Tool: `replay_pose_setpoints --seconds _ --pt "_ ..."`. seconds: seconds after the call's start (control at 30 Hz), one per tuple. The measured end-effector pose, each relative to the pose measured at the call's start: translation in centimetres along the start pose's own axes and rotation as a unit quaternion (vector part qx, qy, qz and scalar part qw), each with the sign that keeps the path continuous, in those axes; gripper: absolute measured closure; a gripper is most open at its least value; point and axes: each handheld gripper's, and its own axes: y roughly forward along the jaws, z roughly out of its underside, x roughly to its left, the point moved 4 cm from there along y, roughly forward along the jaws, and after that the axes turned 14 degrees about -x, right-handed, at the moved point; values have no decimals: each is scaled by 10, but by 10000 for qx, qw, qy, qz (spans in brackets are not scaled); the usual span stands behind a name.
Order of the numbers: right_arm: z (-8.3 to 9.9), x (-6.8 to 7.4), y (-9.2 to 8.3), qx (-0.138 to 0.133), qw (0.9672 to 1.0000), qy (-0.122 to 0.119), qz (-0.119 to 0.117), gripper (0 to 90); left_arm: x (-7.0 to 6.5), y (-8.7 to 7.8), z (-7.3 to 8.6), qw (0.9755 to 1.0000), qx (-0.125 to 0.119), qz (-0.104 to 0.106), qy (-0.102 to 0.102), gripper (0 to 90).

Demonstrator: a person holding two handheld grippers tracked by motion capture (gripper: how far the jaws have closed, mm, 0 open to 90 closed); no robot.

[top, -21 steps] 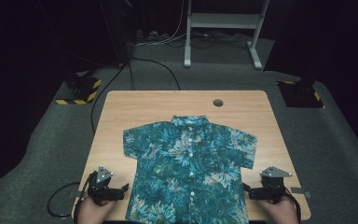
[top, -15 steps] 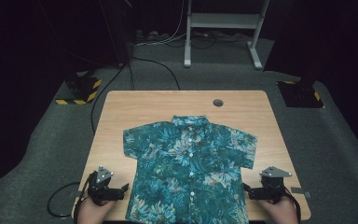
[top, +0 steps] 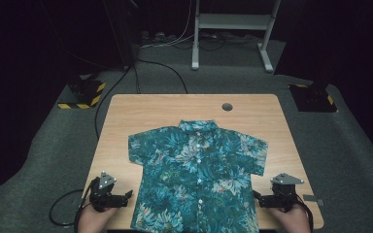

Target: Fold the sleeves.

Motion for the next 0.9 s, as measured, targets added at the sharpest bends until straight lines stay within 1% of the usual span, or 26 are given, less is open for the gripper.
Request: replay_pose_setpoints --seconds 0.13,0.23,0.3,0.33,0.4,0.43,0.5,0.57,0.77,0.9 --pt "0 0 0 -1 10000 0 -1 0 0 0 -1 10000 81 28 -16 6" --pt "0 0 0 -1 10000 -1 -2 0 2 1 -2 9999 87 64 32 4" --pt "0 0 0 -1 10000 -1 -2 0 2 1 -3 9998 154 110 29 4" --pt "0 0 0 -1 10000 -1 -2 0 3 1 -4 9997 204 147 8 8" --pt "0 0 0 1 10000 -4 -5 0 6 1 -7 9993 286 176 -166 9" --pt "0 0 0 3 10000 -1 -9 0 8 1 -8 9990 316 157 -266 10" --pt "0 0 0 3 10000 -9 -21 0 11 2 -12 9989 238 63 -396 15" --pt "0 0 0 3 10000 -10 -22 0 12 2 -17 9989 135 64 -437 15" --pt "0 0 0 3 10000 -10 -22 0 12 4 -33 9993 35 53 -373 9" --pt "0 0 0 3 10000 -10 -23 0 13 5 -45 9994 -70 105 -328 9"
